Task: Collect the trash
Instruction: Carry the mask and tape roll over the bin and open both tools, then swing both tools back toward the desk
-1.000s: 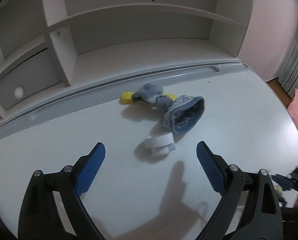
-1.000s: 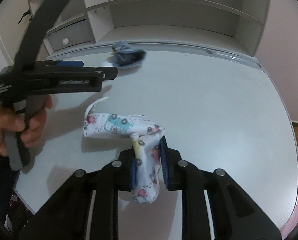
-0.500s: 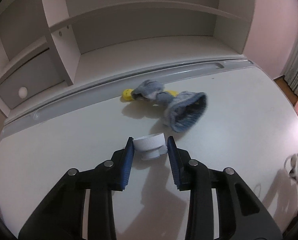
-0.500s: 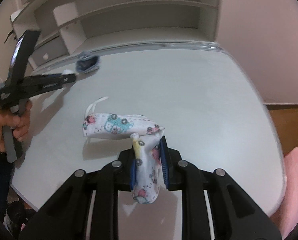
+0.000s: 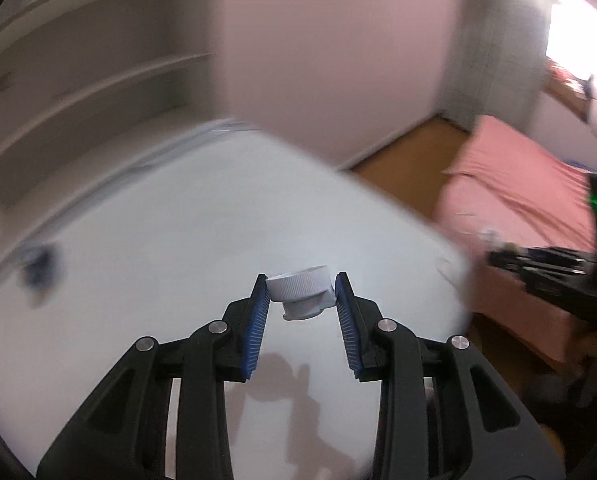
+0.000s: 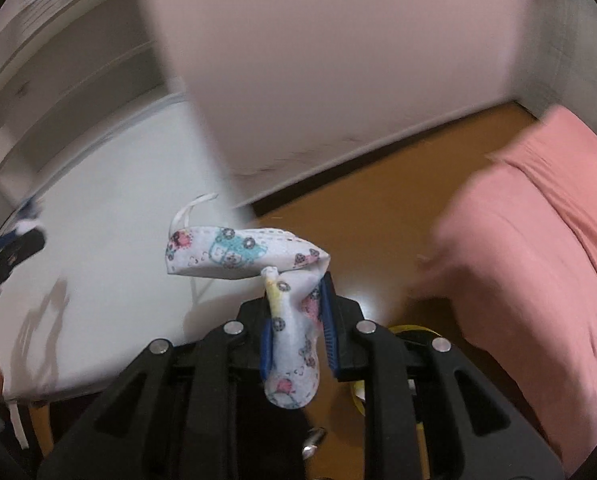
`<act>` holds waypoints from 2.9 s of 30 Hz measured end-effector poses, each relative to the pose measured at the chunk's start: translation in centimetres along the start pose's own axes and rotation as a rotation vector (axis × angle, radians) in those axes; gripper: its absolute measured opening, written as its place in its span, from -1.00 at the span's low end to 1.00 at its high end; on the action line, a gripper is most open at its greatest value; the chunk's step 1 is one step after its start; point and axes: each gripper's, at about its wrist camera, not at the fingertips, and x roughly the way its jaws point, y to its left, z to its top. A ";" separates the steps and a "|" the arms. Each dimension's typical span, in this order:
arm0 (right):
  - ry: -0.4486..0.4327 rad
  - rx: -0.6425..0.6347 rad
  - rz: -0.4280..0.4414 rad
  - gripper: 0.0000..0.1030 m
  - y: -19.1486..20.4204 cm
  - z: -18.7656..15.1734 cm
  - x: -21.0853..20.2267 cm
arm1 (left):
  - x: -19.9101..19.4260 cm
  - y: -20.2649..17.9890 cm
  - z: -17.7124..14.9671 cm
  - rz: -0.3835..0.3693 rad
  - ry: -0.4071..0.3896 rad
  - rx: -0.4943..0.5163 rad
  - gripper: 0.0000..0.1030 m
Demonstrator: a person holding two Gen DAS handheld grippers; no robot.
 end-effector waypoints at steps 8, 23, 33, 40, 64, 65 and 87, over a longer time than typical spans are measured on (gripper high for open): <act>0.081 0.246 -0.161 -0.60 -14.5 -5.1 1.3 | 5.0 -16.7 -1.1 -0.236 0.042 0.197 -0.36; 0.397 0.421 -0.146 -0.60 -22.3 -11.3 12.2 | 23.6 -26.3 -6.5 -0.286 0.290 0.219 -0.36; 0.461 0.459 -0.117 -0.60 -22.4 -12.8 13.9 | 26.3 -25.5 -9.8 -0.312 0.352 0.179 -0.36; 0.469 0.469 -0.120 -0.35 -22.8 -12.9 14.1 | 27.1 -25.1 -10.4 -0.339 0.376 0.143 -0.36; 0.382 0.506 -0.120 0.24 -23.3 -12.0 12.6 | 26.9 -25.4 -10.9 -0.358 0.396 0.155 -0.35; 0.378 0.509 -0.124 0.25 -23.4 -11.9 12.5 | 26.9 -25.5 -10.9 -0.357 0.397 0.158 -0.35; 0.189 0.477 -0.219 0.26 -23.0 -9.3 6.8 | 17.6 -26.2 -6.5 -0.387 0.237 0.264 0.68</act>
